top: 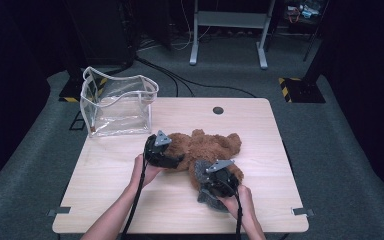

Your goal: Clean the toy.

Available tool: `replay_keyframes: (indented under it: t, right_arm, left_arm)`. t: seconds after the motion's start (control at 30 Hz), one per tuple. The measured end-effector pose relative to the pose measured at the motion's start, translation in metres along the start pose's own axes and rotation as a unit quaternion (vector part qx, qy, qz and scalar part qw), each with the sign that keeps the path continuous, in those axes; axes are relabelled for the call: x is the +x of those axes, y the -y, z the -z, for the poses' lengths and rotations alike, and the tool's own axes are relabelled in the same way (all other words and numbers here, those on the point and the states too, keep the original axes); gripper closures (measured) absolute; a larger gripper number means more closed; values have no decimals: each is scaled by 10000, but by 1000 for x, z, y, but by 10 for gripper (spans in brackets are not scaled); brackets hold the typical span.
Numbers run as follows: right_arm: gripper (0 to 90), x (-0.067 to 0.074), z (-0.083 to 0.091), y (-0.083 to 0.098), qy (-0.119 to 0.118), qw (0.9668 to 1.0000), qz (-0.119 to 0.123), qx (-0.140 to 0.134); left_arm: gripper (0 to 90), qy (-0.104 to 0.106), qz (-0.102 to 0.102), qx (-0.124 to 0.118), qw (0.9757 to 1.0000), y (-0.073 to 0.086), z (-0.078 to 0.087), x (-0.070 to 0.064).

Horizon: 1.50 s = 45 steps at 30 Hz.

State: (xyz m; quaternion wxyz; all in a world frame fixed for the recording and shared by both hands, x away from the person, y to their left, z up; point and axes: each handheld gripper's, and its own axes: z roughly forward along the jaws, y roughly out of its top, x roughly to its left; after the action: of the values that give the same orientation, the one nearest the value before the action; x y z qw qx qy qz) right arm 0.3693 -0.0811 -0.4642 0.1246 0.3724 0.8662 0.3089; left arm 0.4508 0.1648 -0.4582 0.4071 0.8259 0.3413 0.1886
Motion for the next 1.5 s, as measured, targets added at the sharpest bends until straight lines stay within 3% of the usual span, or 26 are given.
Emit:
replay_keyframes:
  t: [0.2, 0.27, 0.37, 0.4, 0.5, 0.77, 0.87, 1.03, 1.2, 1.33, 1.37, 1.4, 1.5]
  right_arm:
    - [739, -6, 24, -21, 315, 9975, -174, -616]
    - [738, -6, 24, -30, 471, 9963, -79, -718]
    - [738, -8, 11, -39, 550, 9967, -131, -590]
    - [738, -10, 5, -40, 538, 9971, -47, -535]
    - [739, -6, -7, -36, 457, 9982, -70, -371]
    - [740, 6, -13, -6, 232, 9995, -40, 209]
    - [739, 3, -7, -4, 218, 9995, -75, 224]
    - [738, 7, 10, -19, 331, 9994, -14, -96]
    - [736, 19, 19, -51, 265, 9985, 143, -460]
    - [733, 28, 2, -71, 254, 9985, 318, -369]
    - [732, 30, -4, -73, 270, 9991, 186, -267]
    - [732, 28, -11, -74, 292, 9989, 301, -190]
    - [732, 28, -25, -69, 381, 9991, 200, 29]
  left_arm:
    - [143, -9, 6, -5, 10000, 0, 0, 0]
    - [143, 12, 16, 14, 10000, 0, 0, 0]
    - [143, -5, 17, -14, 10000, 0, 0, 0]
    - [143, -2, 17, -10, 10000, 0, 0, 0]
    - [144, 23, 59, -23, 10000, 1, 0, -1]
    - [144, 64, 101, -139, 9998, 1, 4, 1]
    - [151, 68, 111, -201, 9997, 1, 8, 3]
    - [156, 28, 155, -277, 9995, 3, 15, 8]
    - [160, -72, 183, -345, 9992, 4, 24, 15]
    - [161, -116, 296, -322, 9990, 8, 27, 23]
    - [161, -113, 312, -298, 9990, 9, 26, 24]
    - [161, -108, 312, -268, 9991, 10, 26, 25]
    - [158, -79, 346, -224, 9991, 11, 25, 28]
